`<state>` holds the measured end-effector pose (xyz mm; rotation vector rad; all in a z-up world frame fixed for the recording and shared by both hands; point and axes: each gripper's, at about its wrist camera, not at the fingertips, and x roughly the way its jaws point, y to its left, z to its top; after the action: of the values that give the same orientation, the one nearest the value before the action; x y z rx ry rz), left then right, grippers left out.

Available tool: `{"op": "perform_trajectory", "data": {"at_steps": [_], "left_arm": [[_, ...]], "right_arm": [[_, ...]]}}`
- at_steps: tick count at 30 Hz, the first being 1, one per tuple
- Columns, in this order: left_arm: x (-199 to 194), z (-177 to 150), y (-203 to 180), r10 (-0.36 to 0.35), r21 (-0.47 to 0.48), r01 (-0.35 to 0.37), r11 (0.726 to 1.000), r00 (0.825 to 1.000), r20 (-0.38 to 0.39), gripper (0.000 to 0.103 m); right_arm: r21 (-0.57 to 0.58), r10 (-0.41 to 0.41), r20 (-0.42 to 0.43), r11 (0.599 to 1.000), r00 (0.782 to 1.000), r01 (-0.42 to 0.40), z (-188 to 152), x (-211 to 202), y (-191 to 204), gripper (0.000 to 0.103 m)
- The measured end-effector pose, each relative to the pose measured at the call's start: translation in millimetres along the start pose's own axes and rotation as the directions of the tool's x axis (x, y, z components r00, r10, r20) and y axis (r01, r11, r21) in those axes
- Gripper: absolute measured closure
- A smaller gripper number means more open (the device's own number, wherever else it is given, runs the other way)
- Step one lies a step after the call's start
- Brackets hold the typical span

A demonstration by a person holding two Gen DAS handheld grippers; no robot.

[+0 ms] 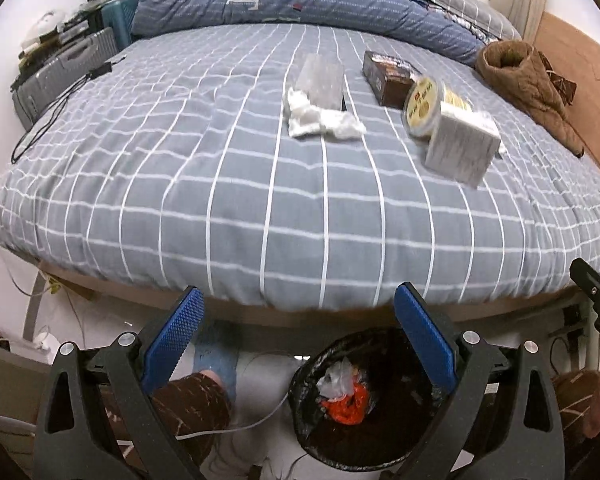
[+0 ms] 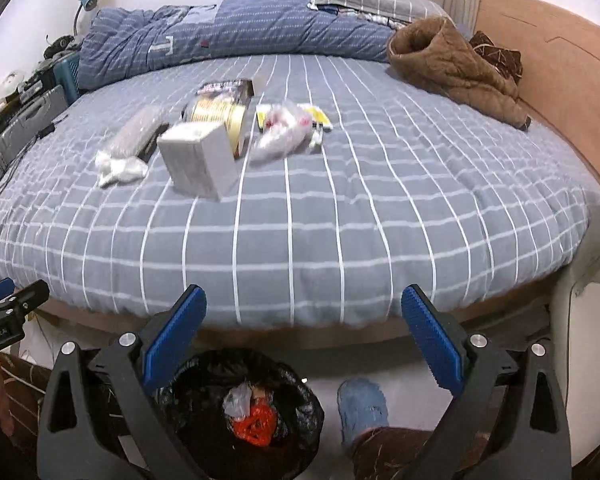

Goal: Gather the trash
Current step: 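Raise both tools back over the bed toward the remaining items, then grasp the white tissue with the left tool while the right tool grasps the clear plastic bag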

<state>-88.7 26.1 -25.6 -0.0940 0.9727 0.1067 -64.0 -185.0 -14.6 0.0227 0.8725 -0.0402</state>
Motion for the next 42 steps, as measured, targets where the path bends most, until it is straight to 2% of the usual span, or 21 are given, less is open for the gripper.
{"op": "perform_trajectory", "data": {"at_steps": [5, 13, 23, 28, 35, 42], "left_arm": [[-0.1, 21.1, -3.0, 0.024, 0.023, -0.025, 0.999, 0.999, 0.037, 0.009], [11.9, 53.9, -2.2, 0.016, 0.003, -0.016, 1.0, 0.998, 0.055, 0.009], [49.0, 93.7, -6.4, 0.011, -0.003, -0.011, 1.0, 0.999, 0.048, 0.009], [68.7, 113.7, -11.1, 0.01, -0.005, -0.01, 1.0, 0.999, 0.049, 0.01], [99.1, 134.5, -16.3, 0.004, 0.011, -0.005, 1.0, 0.999, 0.036, 0.01], [129.2, 141.7, -17.2, -0.002, 0.019, 0.002, 1.0, 1.0, -0.008, 0.024]], "right_arm": [[-0.01, 0.007, 0.004, 1.0, 1.0, -0.007, 16.9, 11.2, 2.7, 0.009], [0.0, 0.015, -0.001, 1.0, 1.0, -0.015, 44.9, 34.4, -0.8, 0.009], [-0.015, 0.031, 0.013, 0.999, 0.999, -0.031, 91.6, 70.9, -3.8, 0.009], [-0.016, 0.045, 0.004, 0.999, 0.999, -0.045, 114.0, 98.3, -5.0, 0.013], [-0.016, 0.046, 0.001, 0.999, 0.999, -0.046, 141.1, 134.0, -3.6, 0.013], [-0.029, 0.048, -0.013, 0.998, 0.999, -0.049, 156.8, 163.0, 3.9, 0.014]]}}
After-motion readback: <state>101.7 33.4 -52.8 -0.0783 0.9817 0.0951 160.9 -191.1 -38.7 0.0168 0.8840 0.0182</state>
